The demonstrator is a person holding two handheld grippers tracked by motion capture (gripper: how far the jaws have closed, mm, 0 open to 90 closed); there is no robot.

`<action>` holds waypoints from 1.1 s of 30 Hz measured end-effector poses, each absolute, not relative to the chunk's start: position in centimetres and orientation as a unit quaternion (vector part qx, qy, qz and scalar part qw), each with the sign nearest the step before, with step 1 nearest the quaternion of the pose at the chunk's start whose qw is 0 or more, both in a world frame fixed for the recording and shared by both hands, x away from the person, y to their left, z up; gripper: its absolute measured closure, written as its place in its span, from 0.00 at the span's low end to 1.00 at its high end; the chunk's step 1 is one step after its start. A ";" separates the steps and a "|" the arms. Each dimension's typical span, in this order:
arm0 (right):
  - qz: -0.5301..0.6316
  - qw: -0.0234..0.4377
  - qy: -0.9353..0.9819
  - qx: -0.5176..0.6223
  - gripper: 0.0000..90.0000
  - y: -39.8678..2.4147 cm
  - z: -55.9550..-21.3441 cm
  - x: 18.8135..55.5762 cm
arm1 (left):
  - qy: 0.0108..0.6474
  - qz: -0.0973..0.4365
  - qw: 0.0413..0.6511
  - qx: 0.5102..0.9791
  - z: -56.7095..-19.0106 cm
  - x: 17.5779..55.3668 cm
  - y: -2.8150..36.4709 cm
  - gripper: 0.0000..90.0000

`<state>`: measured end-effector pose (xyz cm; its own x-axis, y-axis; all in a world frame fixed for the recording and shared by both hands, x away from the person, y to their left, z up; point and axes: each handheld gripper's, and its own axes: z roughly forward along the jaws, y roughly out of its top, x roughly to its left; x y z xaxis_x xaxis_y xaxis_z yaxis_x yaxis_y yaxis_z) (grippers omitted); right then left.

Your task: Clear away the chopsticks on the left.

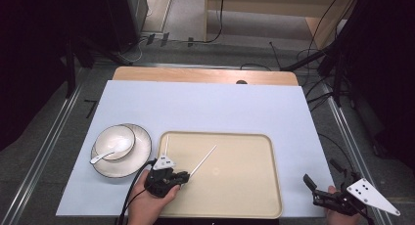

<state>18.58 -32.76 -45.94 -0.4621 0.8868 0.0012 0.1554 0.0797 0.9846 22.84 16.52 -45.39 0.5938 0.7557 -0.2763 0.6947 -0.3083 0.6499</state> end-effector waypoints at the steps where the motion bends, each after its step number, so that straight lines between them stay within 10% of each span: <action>1: 0.551 0.331 0.653 0.399 0.00 -32.8 -46.0 18.6 | 0.444 0.037 0.381 0.810 -45.1 23.2 16.0 1.00; 16: 0.554 0.327 0.655 0.397 0.00 -32.7 -46.1 18.8 | 0.449 0.030 0.362 0.816 -46.4 27.7 11.9 1.00; 33: 0.555 0.324 0.656 0.397 0.00 -32.6 -46.1 18.8 | 0.535 0.088 0.360 0.759 -46.3 29.1 16.4 1.00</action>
